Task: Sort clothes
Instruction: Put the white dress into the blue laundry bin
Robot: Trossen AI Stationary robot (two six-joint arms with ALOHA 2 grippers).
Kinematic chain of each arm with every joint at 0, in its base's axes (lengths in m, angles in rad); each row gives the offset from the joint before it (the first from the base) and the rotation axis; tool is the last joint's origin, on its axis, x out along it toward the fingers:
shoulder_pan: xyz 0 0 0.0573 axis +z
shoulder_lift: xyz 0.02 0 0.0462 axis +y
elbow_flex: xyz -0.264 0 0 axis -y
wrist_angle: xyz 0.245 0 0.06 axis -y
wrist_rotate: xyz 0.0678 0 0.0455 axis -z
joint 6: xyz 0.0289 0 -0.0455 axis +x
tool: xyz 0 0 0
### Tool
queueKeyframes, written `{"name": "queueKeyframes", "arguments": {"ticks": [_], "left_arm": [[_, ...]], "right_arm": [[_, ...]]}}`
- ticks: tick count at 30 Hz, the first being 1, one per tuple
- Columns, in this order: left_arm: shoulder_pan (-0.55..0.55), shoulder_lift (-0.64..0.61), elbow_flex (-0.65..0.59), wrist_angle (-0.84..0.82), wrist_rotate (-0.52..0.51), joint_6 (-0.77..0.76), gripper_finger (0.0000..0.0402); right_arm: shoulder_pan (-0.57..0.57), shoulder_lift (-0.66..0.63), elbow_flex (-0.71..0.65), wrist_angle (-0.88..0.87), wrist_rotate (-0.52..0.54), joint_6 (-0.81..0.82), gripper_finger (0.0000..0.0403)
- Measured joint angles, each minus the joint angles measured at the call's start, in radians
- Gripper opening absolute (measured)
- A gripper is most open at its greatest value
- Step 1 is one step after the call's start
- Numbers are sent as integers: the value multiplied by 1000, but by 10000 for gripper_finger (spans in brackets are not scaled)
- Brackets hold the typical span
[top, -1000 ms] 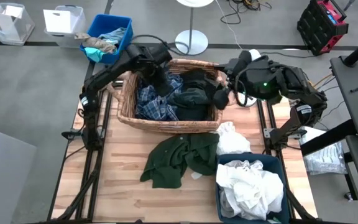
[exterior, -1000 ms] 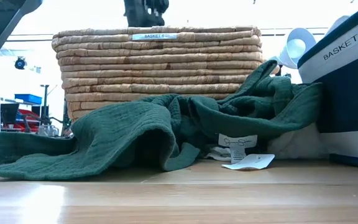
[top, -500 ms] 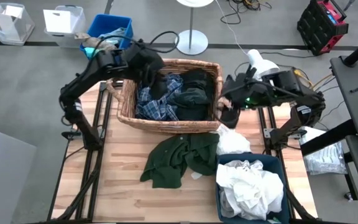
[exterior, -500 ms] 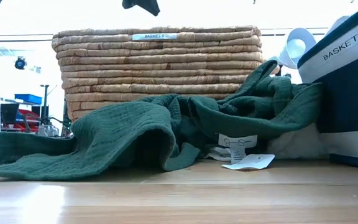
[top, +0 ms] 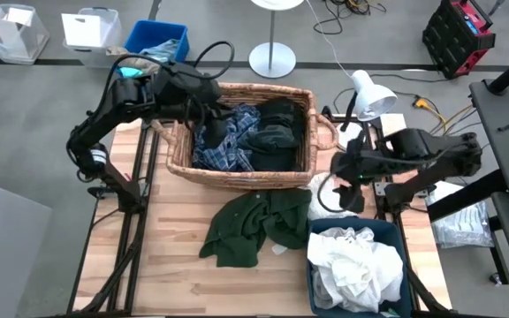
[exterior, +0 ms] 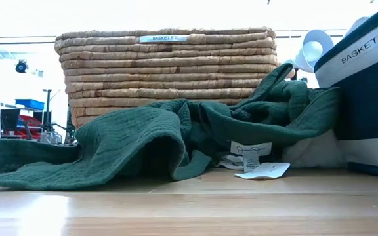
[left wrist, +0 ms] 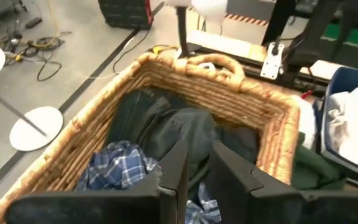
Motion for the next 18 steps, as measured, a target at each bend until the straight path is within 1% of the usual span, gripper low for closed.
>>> {"name": "queueKeyframes", "arguments": {"ticks": [5, 10, 13, 18], "left_arm": [[-19, -5, 0, 15, 0, -3, 49], [-34, -1, 0, 54, 0, -3, 49], [-40, 5, -1, 83, 0, -3, 49], [-40, 7, -2, 112, 0, 1, 49]], "right_arm": [[38, -138, -256, 53, 2, 80, 242], [65, -265, -516, 205, 3, 116, 247], [64, -300, -655, 293, 11, 122, 254], [58, -316, -854, 450, 34, 122, 263]]}}
